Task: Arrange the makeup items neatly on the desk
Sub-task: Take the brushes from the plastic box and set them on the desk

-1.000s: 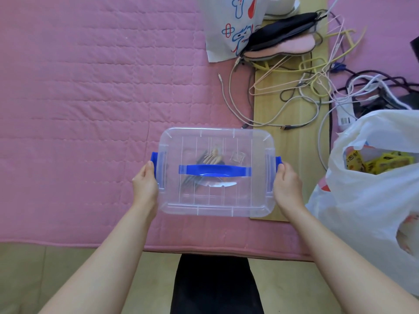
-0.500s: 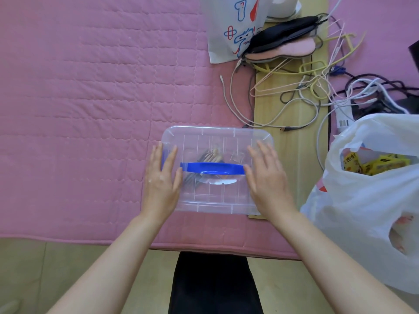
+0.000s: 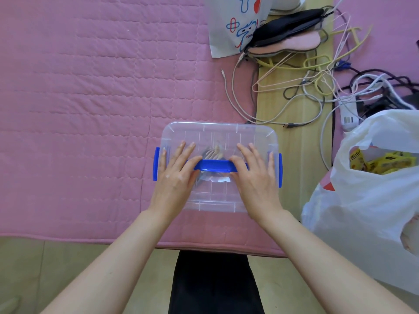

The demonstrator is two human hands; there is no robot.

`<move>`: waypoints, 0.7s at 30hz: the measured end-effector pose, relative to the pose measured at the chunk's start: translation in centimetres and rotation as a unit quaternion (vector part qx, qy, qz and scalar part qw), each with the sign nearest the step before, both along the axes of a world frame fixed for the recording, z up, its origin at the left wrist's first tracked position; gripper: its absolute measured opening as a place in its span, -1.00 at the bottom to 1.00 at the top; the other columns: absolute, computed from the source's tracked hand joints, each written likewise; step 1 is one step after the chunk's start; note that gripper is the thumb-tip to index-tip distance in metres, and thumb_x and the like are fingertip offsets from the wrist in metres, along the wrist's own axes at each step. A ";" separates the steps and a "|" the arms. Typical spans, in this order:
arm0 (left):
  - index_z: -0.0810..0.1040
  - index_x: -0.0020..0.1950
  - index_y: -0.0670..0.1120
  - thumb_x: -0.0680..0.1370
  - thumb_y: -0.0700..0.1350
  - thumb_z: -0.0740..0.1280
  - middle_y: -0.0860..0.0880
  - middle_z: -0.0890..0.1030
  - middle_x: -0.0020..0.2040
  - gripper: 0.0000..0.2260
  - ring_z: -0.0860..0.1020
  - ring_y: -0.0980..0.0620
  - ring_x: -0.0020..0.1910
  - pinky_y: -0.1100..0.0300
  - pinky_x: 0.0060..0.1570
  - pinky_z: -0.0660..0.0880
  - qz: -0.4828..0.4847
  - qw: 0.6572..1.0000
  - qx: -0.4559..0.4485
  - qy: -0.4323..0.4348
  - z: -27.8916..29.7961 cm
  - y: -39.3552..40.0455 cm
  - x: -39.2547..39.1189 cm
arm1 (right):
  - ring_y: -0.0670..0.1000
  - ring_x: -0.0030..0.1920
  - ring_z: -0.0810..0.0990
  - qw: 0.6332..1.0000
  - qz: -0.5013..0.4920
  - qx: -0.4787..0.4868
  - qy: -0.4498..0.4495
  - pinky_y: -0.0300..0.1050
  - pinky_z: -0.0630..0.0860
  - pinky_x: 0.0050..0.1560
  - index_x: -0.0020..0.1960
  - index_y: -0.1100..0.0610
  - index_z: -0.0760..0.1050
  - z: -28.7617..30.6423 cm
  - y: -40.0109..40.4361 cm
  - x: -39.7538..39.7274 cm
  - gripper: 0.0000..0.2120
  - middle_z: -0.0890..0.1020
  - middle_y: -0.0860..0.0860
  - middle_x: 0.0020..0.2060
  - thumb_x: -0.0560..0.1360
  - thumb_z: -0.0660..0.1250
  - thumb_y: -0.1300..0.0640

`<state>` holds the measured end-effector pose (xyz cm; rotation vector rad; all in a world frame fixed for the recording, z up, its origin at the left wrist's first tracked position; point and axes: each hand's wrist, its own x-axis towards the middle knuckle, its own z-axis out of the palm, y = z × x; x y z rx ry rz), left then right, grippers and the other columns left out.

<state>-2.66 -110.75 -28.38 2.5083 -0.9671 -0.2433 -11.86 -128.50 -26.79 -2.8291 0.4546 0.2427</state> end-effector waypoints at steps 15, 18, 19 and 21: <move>0.54 0.19 -0.22 0.59 -0.17 0.25 -0.15 0.42 0.41 -0.78 0.31 -0.19 0.44 -0.23 0.39 0.22 -0.040 0.998 -0.042 -0.023 5.1 -2.9 6.5 | 0.19 0.46 0.26 0.997 -0.022 0.004 -0.074 0.44 0.07 0.38 0.16 0.14 0.48 4.9 -2.6 5.4 -0.68 0.40 0.11 0.39 0.43 0.42 0.27; 0.54 0.18 -0.22 0.56 -0.24 0.32 -0.15 0.42 0.40 -0.79 0.30 -0.19 0.44 -0.23 0.40 0.20 -0.033 0.998 -0.047 -0.028 5.7 -4.3 9.2 | 0.17 0.49 0.21 0.997 -0.022 0.007 -0.075 0.44 0.04 0.39 0.20 0.14 0.46 5.6 -4.1 8.2 -0.72 0.37 0.09 0.41 0.51 0.35 0.25; 0.54 0.19 -0.22 0.55 -0.24 0.33 -0.15 0.42 0.40 -0.79 0.30 -0.18 0.45 -0.23 0.41 0.19 -0.031 0.998 -0.048 -0.027 5.8 -4.9 10.1 | 0.17 0.49 0.19 0.997 -0.022 0.008 -0.074 0.43 0.03 0.40 0.21 0.14 0.45 5.7 -4.6 9.1 -0.73 0.35 0.08 0.42 0.52 0.34 0.24; 0.53 0.19 -0.21 0.56 -0.23 0.32 -0.15 0.41 0.41 -0.79 0.29 -0.17 0.45 -0.22 0.42 0.18 -0.028 0.998 -0.049 -0.024 5.8 -5.9 12.0 | 0.16 0.50 0.17 0.997 -0.022 0.004 -0.074 0.43 0.03 0.40 0.23 0.13 0.44 5.6 -5.6 11.0 -0.73 0.34 0.08 0.43 0.54 0.31 0.22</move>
